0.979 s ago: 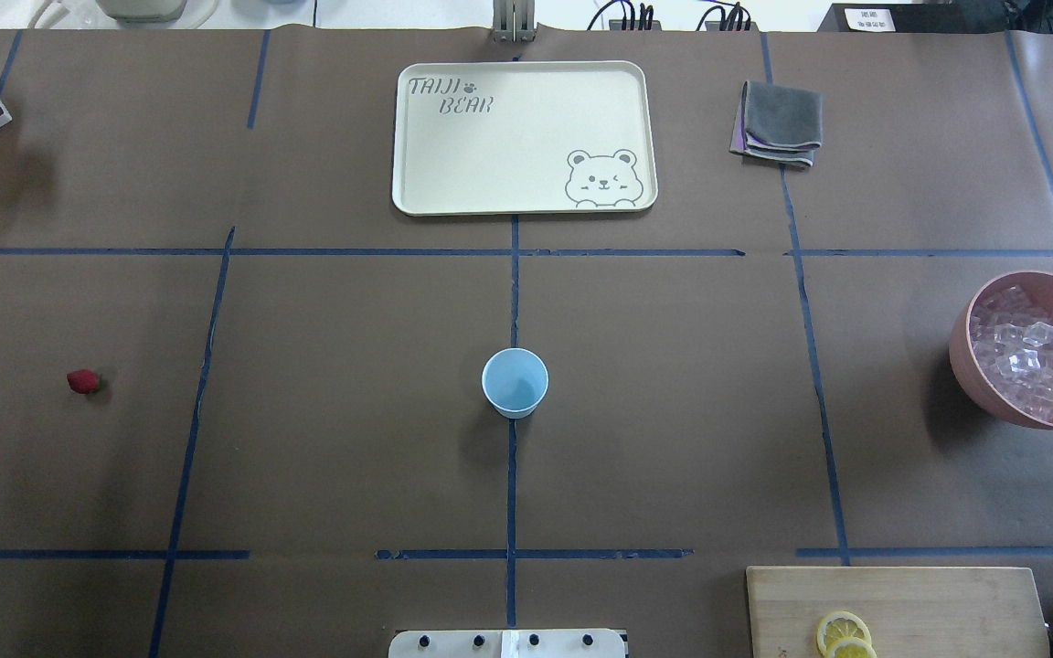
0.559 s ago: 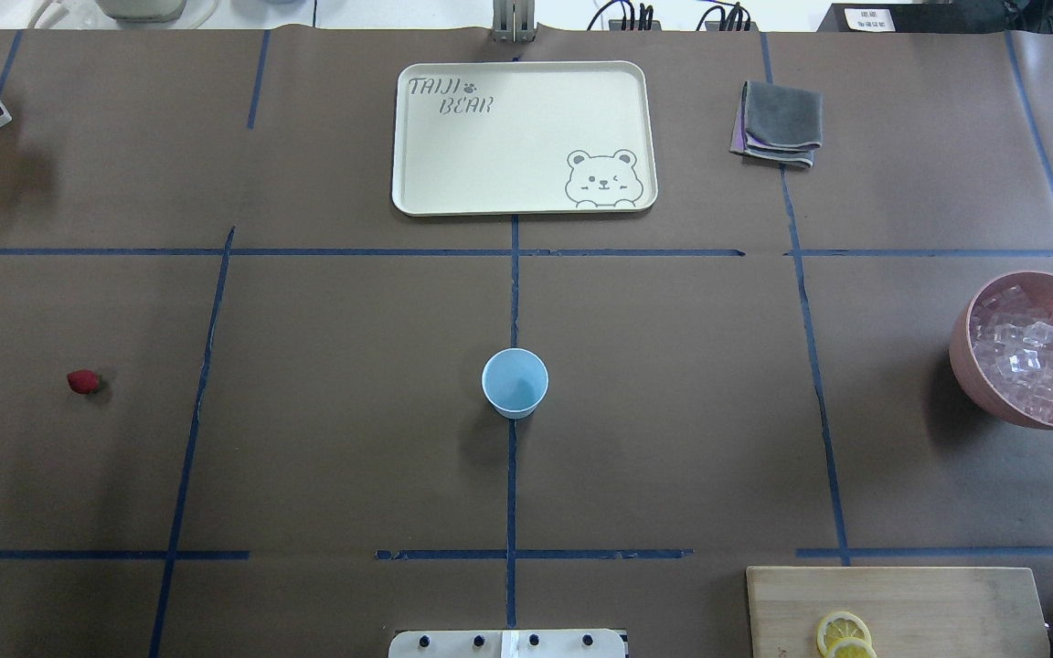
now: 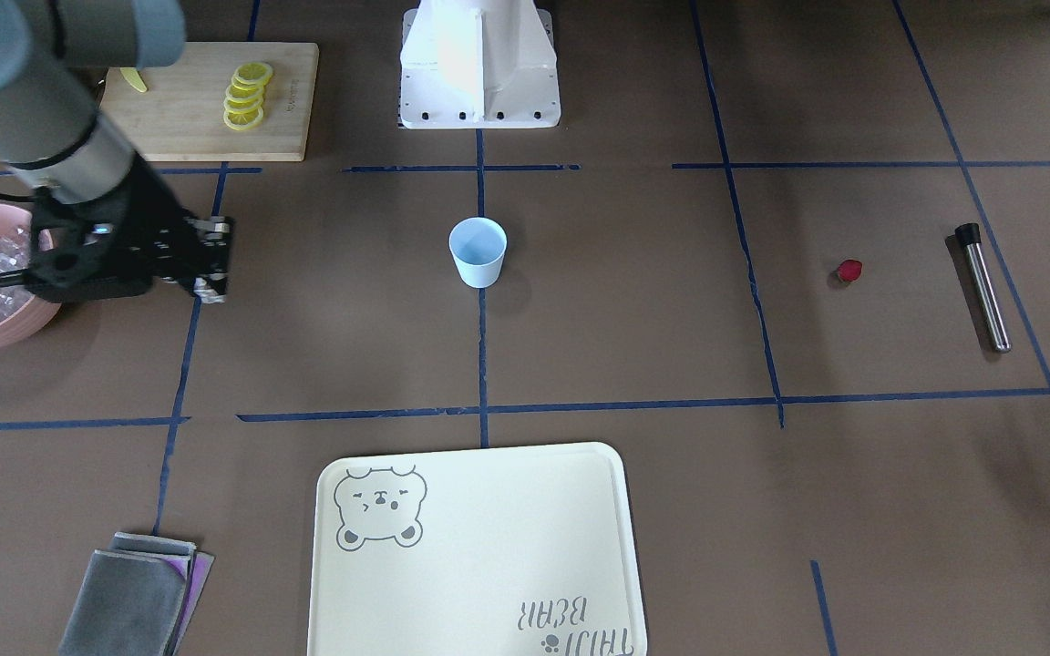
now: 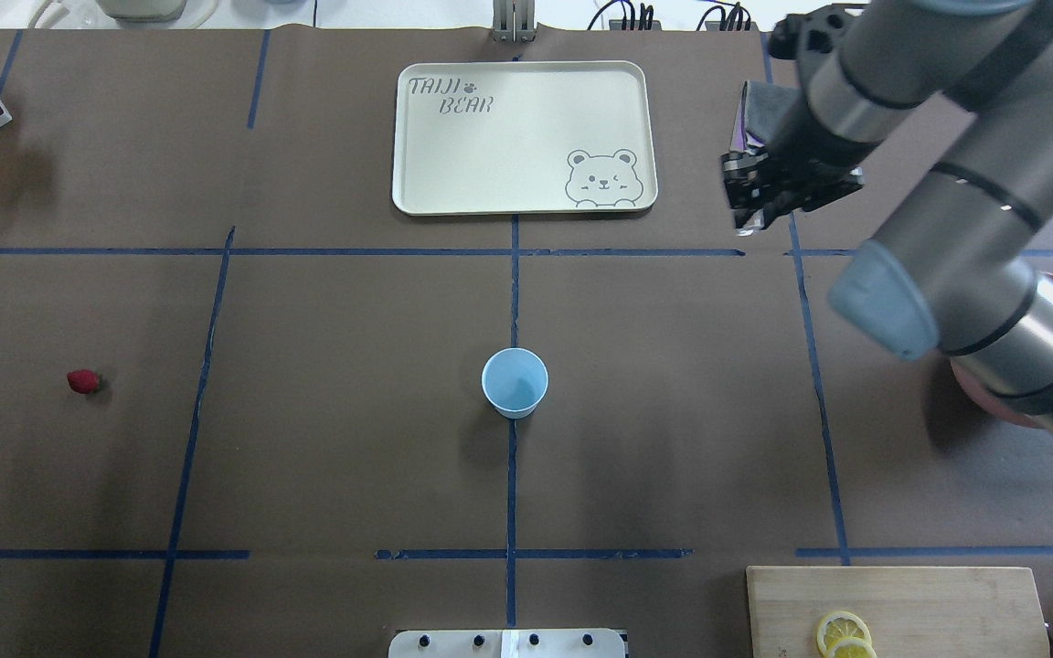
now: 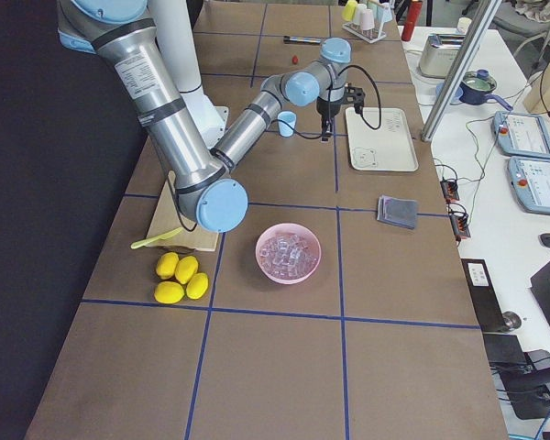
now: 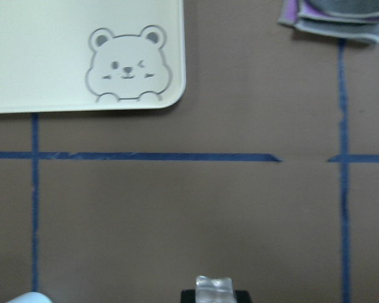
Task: Mash ice and strawberries in cup
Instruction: 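Carry the ice cube with the right gripper over the light-blue cup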
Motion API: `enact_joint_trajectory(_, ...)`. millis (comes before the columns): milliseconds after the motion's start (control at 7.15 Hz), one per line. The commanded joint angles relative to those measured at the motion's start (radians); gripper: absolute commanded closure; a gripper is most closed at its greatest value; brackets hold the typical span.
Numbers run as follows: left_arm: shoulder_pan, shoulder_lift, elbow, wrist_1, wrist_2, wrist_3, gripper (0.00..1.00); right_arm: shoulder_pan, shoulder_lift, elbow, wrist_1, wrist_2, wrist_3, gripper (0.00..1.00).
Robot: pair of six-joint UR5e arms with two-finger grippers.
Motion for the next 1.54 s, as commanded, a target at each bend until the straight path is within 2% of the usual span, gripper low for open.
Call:
enact_joint_trajectory(0, -0.001, 0.000, 0.001, 0.000, 0.001, 0.002, 0.00, -0.177, 0.201, -0.109, 0.000, -0.115, 0.204, 0.99)
enact_joint_trajectory(140, -0.001, 0.000, 0.002, 0.000, 0.001, 0.002, 0.00, -0.233, 0.261, -0.162, 0.000, -0.141, 0.253, 0.99)
enact_joint_trajectory(420, -0.001, 0.000, 0.002, 0.000, 0.001, 0.003, 0.00, -0.312, 0.290, -0.200, 0.002, -0.214, 0.298, 0.98)
enact_joint_trajectory(1119, -0.001, 0.000, 0.001, 0.000, 0.001, 0.002, 0.00, -0.349, 0.294, -0.245, 0.002, -0.218, 0.299, 0.97)
enact_joint_trajectory(1399, 0.001, -0.002, 0.002, 0.000, 0.001, 0.002, 0.00, -0.360, 0.287, -0.246, 0.003, -0.215, 0.298, 0.85)
